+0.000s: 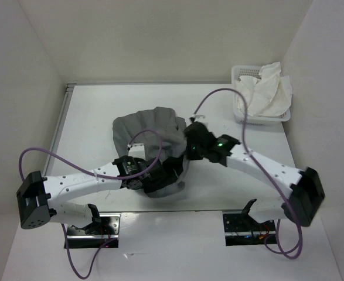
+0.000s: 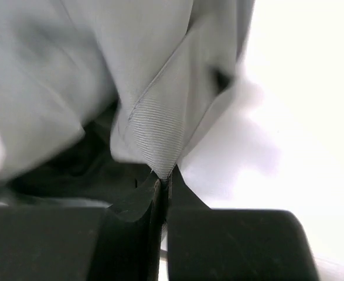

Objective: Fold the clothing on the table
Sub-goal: Flatten the skirt out

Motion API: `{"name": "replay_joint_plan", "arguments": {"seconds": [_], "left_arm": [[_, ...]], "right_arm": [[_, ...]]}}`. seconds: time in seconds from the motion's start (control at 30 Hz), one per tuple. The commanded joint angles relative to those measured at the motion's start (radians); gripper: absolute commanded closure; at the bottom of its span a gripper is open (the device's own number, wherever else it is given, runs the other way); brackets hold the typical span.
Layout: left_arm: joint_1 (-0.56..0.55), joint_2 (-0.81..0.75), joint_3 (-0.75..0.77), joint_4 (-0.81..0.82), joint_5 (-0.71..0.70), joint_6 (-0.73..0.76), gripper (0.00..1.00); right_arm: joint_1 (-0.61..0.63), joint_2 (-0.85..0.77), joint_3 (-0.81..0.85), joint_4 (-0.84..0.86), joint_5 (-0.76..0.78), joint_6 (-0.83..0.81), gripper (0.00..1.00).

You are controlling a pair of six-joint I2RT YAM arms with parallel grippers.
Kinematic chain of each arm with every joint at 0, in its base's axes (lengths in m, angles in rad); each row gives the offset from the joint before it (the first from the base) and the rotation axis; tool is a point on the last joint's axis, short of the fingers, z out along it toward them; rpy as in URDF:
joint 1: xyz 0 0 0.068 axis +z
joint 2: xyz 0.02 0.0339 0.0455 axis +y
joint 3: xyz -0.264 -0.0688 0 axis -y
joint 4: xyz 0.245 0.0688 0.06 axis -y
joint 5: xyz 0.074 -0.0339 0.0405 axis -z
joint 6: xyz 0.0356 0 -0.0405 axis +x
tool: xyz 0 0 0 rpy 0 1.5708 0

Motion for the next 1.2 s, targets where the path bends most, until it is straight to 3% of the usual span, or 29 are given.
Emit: {"name": "replay_joint_plan", "arguments": {"seconds": [0.0, 0.2, 0.23, 0.27, 0.3, 0.5, 0.7, 0.97, 1.17], "left_arm": [[0.011, -0.035, 0.051, -0.086, -0.086, -0.034, 1.00], [0.032, -0.098, 0.064, -0.112, -0.111, -0.023, 1.00], [0.032, -0.115, 0.051, -0.112, -0.111, -0.014, 1.00], [0.032, -0.115, 0.051, -0.095, -0.097, -0.014, 1.00], [0.032, -0.130, 0.038, -0.072, -0.097, -0.003, 1.00], [0.032, -0.164, -0.005, -0.007, -0.049, 0.006, 1.00], [0.032, -0.161, -0.016, 0.025, -0.049, 0.026, 1.00], [0.041, -0.120, -0.027, 0.097, -0.029, 0.061, 1.00], [0.041, -0.109, -0.047, 0.122, -0.009, 0.070, 1.00]], "right_arm": [[-0.155, -0.220, 0.024, -0.063, 0.020, 0.009, 1.00], [-0.428, -0.381, -0.131, -0.042, -0.152, -0.018, 0.99], [-0.428, -0.381, -0.132, -0.052, -0.152, -0.002, 0.92], [-0.428, -0.381, -0.122, -0.063, -0.134, 0.008, 0.72], [-0.428, -0.381, -0.112, -0.080, -0.117, 0.017, 0.41], [-0.387, -0.454, 0.013, -0.128, -0.030, -0.003, 0.42], [-0.373, -0.442, -0.026, -0.118, -0.302, -0.130, 0.45], [-0.159, -0.277, -0.030, -0.109, -0.275, -0.132, 0.47], [-0.009, -0.100, 0.008, -0.108, -0.148, -0.132, 0.44]]}}
